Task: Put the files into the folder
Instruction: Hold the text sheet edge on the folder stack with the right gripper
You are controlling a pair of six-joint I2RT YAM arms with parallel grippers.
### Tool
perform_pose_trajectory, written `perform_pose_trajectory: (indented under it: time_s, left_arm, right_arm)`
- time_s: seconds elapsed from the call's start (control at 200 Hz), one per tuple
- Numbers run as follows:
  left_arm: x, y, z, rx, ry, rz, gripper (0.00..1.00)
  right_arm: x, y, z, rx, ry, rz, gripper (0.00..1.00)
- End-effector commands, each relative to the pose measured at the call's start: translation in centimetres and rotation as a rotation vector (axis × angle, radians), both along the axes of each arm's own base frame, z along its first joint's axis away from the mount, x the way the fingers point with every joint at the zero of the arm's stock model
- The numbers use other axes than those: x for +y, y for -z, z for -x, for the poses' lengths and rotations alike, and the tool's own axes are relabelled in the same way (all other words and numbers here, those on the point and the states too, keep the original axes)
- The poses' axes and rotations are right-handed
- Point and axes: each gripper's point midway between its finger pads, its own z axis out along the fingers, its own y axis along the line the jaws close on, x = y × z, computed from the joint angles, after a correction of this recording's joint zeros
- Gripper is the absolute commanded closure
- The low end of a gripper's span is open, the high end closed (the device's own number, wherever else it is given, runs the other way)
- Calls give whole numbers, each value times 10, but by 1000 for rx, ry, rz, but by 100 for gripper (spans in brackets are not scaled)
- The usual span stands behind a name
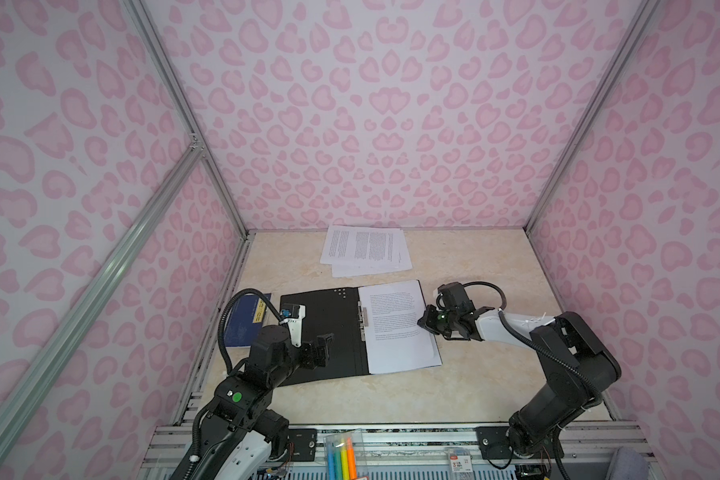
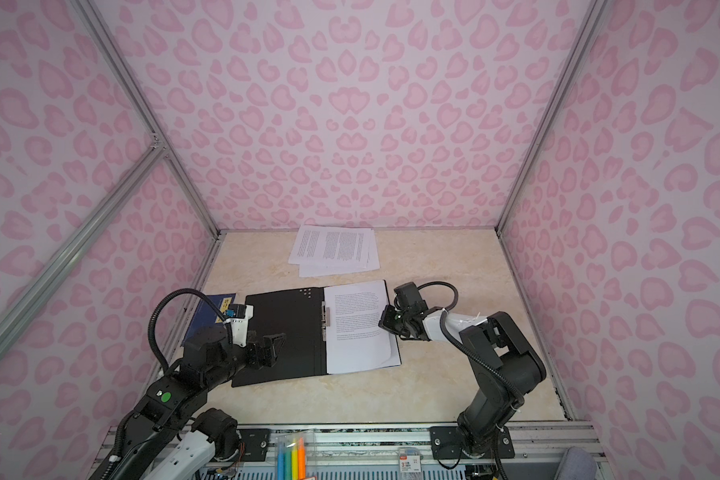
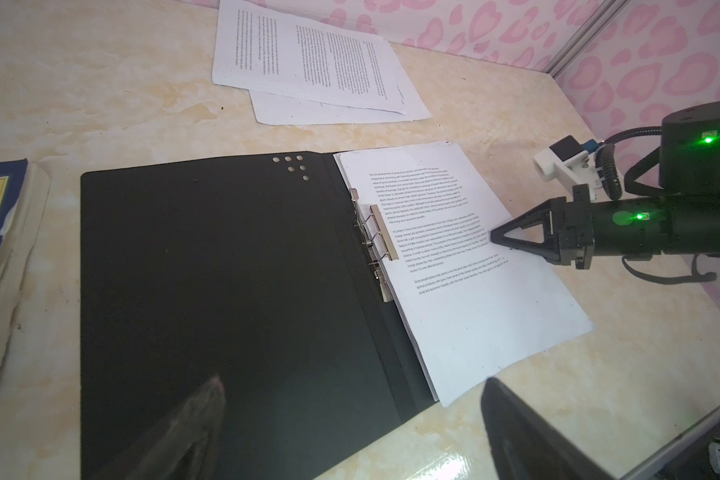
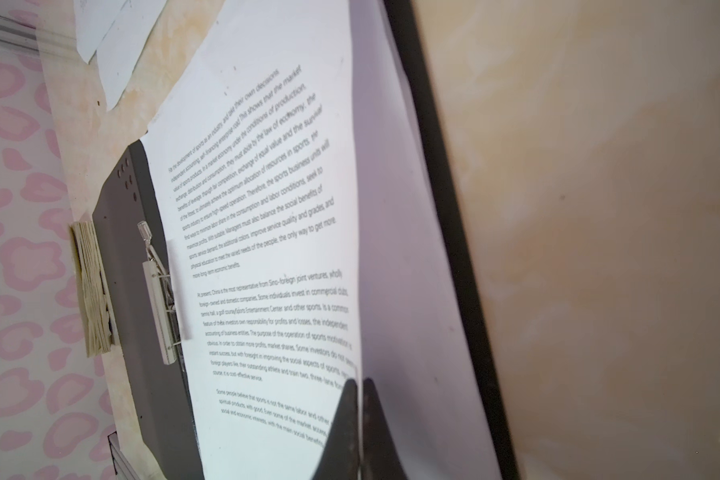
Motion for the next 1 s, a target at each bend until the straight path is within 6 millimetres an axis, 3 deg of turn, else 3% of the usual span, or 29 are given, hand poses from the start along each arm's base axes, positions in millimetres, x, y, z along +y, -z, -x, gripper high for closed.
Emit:
perform_pose_trajectory:
  time_s: [0.0,0.14,0.49,0.845,0.995]
  left_arm:
    - [-2,-5,-3,-25,7,3,2]
    - [-2,-5,-3,-24,8,3,2]
    - [-2,-5,-3,-24,9,2,2]
    - [-2,-7,-2,-31,12,6,2]
    - [-2,-6,-2,-31,10,5,2]
  right_arm:
    - [3,0,-1,-7,-7,-3,100]
    - [2,0,-1,-6,-8,-3,100]
    - [-2,-3,0,-12,1,18,65]
    - [-15,-8,-8,-32,-2,136,38]
    - [-18,-11,-19,-50,-19,195,32]
